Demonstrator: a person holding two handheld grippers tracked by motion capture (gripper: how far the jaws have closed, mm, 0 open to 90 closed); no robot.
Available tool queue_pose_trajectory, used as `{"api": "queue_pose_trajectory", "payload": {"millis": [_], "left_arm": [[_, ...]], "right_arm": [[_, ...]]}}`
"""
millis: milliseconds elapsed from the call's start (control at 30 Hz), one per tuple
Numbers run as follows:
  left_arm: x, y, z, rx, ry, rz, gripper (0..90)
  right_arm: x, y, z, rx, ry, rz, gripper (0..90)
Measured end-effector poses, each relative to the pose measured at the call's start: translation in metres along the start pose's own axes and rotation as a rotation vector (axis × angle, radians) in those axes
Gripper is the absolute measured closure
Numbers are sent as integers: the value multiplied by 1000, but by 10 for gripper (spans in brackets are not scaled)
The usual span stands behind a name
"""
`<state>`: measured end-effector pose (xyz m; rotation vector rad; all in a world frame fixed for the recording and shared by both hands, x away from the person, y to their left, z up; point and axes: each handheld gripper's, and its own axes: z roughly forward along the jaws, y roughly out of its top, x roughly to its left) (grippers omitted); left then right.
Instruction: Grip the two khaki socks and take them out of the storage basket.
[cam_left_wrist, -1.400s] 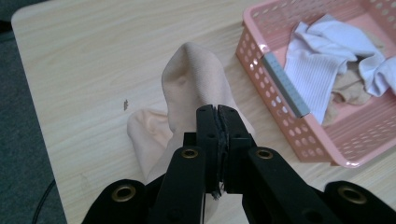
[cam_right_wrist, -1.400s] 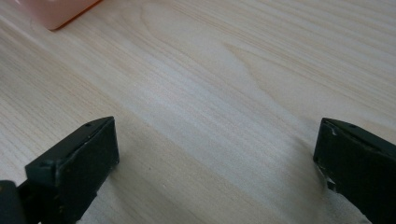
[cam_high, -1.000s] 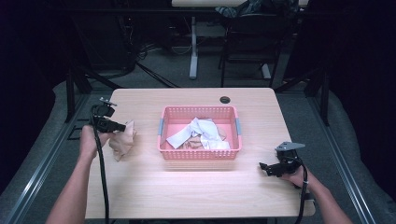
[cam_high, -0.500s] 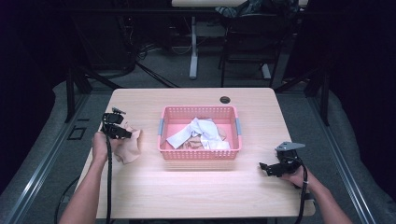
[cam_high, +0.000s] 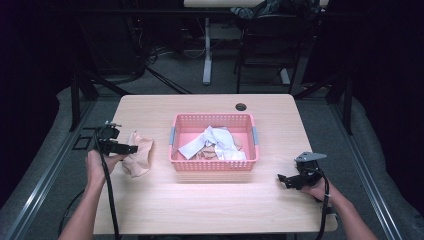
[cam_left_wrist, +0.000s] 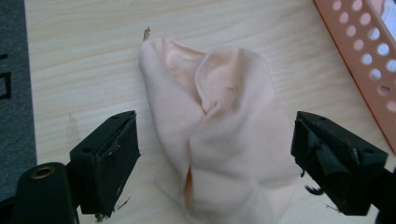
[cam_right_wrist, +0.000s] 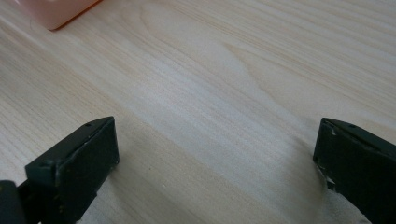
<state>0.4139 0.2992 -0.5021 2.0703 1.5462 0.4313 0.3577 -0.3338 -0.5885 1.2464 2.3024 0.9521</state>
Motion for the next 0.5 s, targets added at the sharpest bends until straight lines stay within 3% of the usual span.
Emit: {"api": "queue_pose_trajectory", "payload": {"millis": [300,500], "left_arm": [[-3,-47,-10,-18,31,-10,20],[2,-59,-10,-35,30,-19,3]], "right_arm": [[0,0,0,4,0,-3,0],[0,0,0,4,-1,-3,0]]}}
